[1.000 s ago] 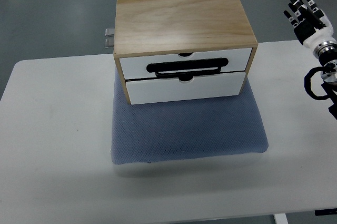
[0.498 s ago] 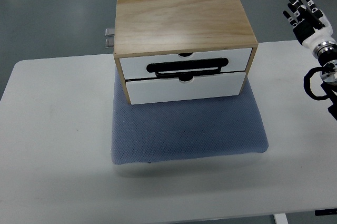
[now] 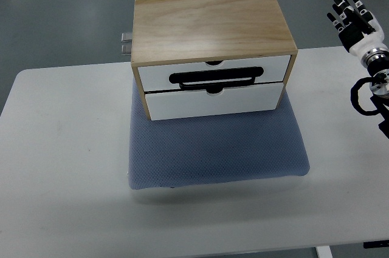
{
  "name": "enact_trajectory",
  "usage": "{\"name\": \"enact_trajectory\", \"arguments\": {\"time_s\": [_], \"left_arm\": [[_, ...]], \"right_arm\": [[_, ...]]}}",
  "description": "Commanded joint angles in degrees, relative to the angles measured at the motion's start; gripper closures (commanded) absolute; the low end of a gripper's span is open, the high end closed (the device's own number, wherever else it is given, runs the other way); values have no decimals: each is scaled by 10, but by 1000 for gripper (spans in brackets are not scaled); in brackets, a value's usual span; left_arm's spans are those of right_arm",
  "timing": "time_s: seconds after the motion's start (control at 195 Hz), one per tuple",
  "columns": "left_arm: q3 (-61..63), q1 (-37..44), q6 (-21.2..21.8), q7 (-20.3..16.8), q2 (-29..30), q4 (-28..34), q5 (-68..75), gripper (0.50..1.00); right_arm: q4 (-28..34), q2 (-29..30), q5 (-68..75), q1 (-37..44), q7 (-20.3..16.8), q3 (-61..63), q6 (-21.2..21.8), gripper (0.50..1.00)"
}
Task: Open wood drawer with right hand
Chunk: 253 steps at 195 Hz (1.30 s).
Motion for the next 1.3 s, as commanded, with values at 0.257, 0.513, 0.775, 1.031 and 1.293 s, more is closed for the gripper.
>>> {"name": "enact_trajectory", "arguments": {"time_s": [0.257, 0.513, 0.775, 1.031, 1.293], "left_arm": [[0, 0, 0, -1, 0, 0, 0, 500], [0, 0, 0, 0, 0, 0, 0, 500], [0, 0, 0, 0, 0, 0, 0, 500], [0, 0, 0, 0, 0, 0, 0, 500], [0, 0, 0, 0, 0, 0, 0, 500]], "right_arm": [[-1, 2, 1, 0, 1, 0, 0, 556], [3, -7, -2, 15, -1, -14, 1, 556], [10, -73, -8, 64, -7, -99, 2, 556], [67, -178, -15, 177, -5, -344, 23, 556], [179, -255, -183, 289, -6, -462, 113, 556]]}}
